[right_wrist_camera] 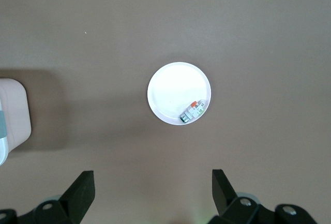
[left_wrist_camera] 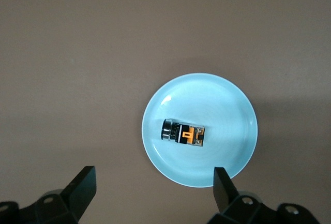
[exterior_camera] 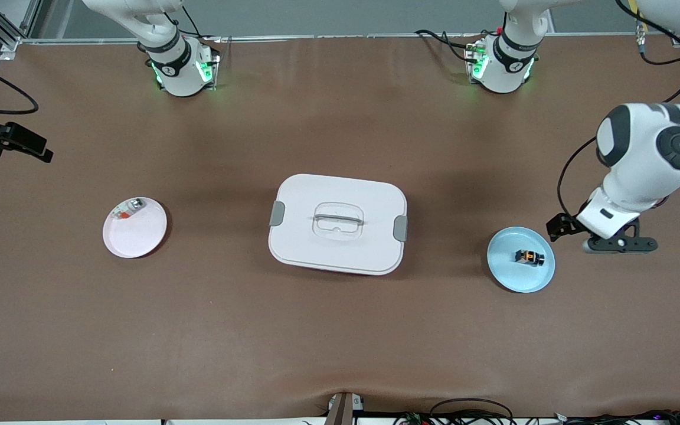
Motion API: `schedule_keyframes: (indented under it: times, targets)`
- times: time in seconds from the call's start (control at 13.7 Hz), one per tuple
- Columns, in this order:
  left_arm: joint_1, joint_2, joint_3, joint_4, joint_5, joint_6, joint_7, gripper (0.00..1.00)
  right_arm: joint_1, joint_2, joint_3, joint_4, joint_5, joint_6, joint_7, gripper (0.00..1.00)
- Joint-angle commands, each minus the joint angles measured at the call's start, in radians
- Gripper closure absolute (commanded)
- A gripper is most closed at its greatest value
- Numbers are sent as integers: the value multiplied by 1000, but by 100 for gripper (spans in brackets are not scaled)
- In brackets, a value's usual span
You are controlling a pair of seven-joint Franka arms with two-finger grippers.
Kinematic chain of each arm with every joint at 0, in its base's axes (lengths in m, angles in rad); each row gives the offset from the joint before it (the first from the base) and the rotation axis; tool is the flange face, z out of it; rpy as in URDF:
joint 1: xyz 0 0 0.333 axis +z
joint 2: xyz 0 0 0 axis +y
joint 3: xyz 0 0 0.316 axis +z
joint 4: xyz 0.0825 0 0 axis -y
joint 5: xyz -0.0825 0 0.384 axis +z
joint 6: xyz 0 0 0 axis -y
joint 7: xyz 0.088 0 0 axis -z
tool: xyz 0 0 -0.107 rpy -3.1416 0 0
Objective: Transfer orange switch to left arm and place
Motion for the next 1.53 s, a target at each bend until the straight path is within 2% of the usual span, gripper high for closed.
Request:
schedule_keyframes:
  times: [0.0,0.22,0.44,0.73,0.95,1.02,1.09,1.24,1.31,1.46]
  targets:
    - [14,-96,-8,-10,-53,-63,2,0,3,-58,3,-57,-8,13,15,0]
    - [26,-181,-6,-3,-144,-115,3,0,2,-96,4,-108,1,16,29,0]
    - [26,-251,-6,43,-152,-270,6,0,2,-107,4,-116,3,10,52,0]
    - [28,-289,-6,202,-152,-512,5,0,3,-147,4,-149,12,-13,81,0]
    - [18,-280,2,308,-153,-629,5,0,3,-161,4,-151,13,1,81,0]
    - [0,-280,26,324,-153,-638,5,0,8,-166,6,-151,13,14,81,0]
    - [-76,-275,95,338,-152,-639,3,0,23,-166,4,-151,13,30,81,0]
    - [-255,-249,277,371,-153,-637,2,0,26,-166,4,-151,13,42,81,0]
    - [-319,-234,337,391,-152,-639,0,0,26,-166,4,-151,13,47,81,0]
    - [-339,-211,355,420,-153,-637,-4,0,25,-166,4,-152,13,47,81,0]
